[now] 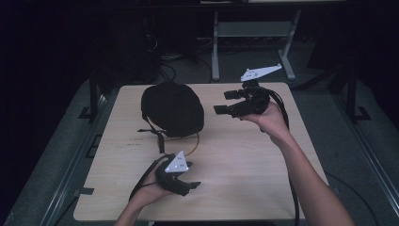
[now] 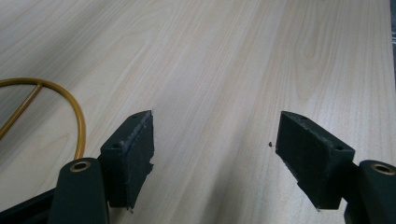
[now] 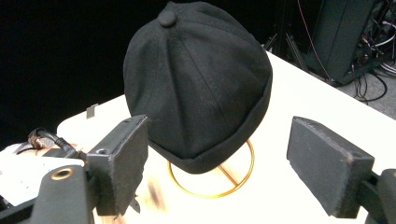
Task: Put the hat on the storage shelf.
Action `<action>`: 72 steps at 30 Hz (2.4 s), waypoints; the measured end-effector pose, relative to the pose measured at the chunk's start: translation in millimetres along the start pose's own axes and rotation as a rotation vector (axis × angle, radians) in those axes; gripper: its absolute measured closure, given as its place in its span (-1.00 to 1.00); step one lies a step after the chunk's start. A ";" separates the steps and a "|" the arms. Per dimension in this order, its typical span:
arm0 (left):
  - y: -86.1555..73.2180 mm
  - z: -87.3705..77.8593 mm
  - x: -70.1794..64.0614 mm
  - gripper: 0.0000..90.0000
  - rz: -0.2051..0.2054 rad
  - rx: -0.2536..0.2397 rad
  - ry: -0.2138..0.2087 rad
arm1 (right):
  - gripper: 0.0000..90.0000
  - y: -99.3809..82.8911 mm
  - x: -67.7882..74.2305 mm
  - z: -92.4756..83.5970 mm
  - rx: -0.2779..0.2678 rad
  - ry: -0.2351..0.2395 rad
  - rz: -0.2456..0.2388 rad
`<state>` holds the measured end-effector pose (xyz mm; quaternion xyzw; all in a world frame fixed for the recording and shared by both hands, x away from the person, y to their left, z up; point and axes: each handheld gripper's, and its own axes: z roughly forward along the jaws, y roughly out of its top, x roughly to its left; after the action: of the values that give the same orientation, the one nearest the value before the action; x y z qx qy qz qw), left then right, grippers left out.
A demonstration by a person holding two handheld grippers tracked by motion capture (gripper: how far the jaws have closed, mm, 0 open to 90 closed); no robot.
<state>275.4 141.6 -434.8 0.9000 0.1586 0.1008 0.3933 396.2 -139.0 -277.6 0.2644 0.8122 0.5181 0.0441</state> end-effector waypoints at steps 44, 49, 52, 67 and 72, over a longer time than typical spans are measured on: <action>-0.8 3.5 -3.0 -0.39 -0.003 0.011 -0.006 | -0.63 -77.5 -9.4 -54.9 0.005 -0.081 0.070; -1.1 3.6 -2.7 -0.39 -0.002 0.016 -0.006 | -0.63 -86.6 -9.4 -57.7 0.012 -0.085 0.080; -1.1 3.8 -3.0 -0.39 0.003 0.022 -0.008 | -0.63 -92.6 -9.6 -59.1 0.015 -0.088 0.085; -1.8 4.3 -3.1 -0.39 0.000 0.026 -0.013 | -0.63 -126.4 -10.8 -68.1 0.038 -0.104 0.124; -1.7 5.2 -4.6 -0.39 -0.001 0.019 -0.015 | -0.63 -140.9 -10.8 -73.1 0.044 -0.116 0.139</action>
<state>272.3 137.5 -439.9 0.9044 0.1569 0.0923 0.3859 326.1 -249.5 -368.0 0.3507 0.7992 0.4857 0.0490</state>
